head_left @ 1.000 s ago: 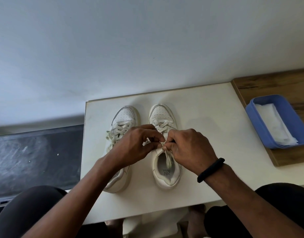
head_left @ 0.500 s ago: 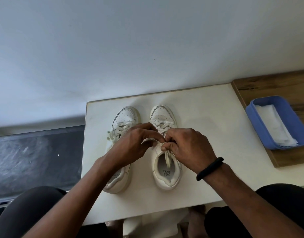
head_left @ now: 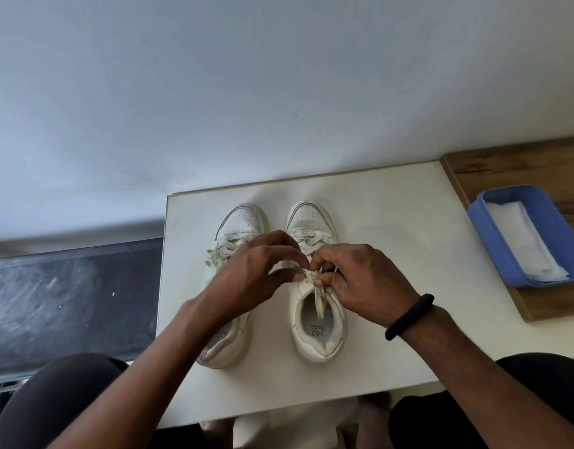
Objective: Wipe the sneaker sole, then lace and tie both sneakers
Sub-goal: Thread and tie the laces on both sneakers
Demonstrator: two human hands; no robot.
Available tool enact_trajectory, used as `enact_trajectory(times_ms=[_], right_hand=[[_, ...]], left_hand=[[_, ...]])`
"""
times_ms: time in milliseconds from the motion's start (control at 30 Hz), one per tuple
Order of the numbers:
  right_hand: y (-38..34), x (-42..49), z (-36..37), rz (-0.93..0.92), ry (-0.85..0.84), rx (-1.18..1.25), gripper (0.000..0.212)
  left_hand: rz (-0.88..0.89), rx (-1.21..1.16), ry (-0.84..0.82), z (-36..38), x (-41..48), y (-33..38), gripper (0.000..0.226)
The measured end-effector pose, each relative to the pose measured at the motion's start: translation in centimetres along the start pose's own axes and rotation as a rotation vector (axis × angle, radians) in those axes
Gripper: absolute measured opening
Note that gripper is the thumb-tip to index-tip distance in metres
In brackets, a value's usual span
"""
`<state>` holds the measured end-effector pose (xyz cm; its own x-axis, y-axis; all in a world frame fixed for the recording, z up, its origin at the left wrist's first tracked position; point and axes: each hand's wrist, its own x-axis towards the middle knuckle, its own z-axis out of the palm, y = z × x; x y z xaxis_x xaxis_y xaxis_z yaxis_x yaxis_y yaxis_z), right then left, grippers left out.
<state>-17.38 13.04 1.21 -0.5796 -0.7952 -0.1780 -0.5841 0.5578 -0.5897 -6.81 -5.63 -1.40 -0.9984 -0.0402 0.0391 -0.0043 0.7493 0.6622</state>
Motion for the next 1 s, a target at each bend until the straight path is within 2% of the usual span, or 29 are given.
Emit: enact_trajectory(times_ms=[233,400,500,633,767,1000], right_hand=[[-0.4,0.0,0.7,-0.021,0.1,-0.074,0.012],[-0.6,-0.2,0.9,-0.036,0.139,-0.147,0.014],[-0.5,-0.1,0.8,-0.029,0.124,-0.114,0.014],[0.1,0.3,0.6,0.03,0.075,-0.012,0.012],[0.5,0.4,0.3,0.035,0.026,0.039,0.007],[0.3,0.3,0.4,0.006,0.02,0.023,0.005]], left_hand=[[-0.029,-0.034,0.0,0.6,0.2,0.2,0.011],[-0.087,-0.002,0.011,0.4,0.0,0.1,0.022],[-0.115,0.041,0.057,0.1,-0.1,0.1,0.026],[-0.094,0.079,0.045,-0.2,-0.2,0.1,0.009],[-0.106,0.099,0.023,0.0,-0.1,0.3,0.006],[-0.093,0.153,0.15,0.8,-0.1,0.8,0.009]])
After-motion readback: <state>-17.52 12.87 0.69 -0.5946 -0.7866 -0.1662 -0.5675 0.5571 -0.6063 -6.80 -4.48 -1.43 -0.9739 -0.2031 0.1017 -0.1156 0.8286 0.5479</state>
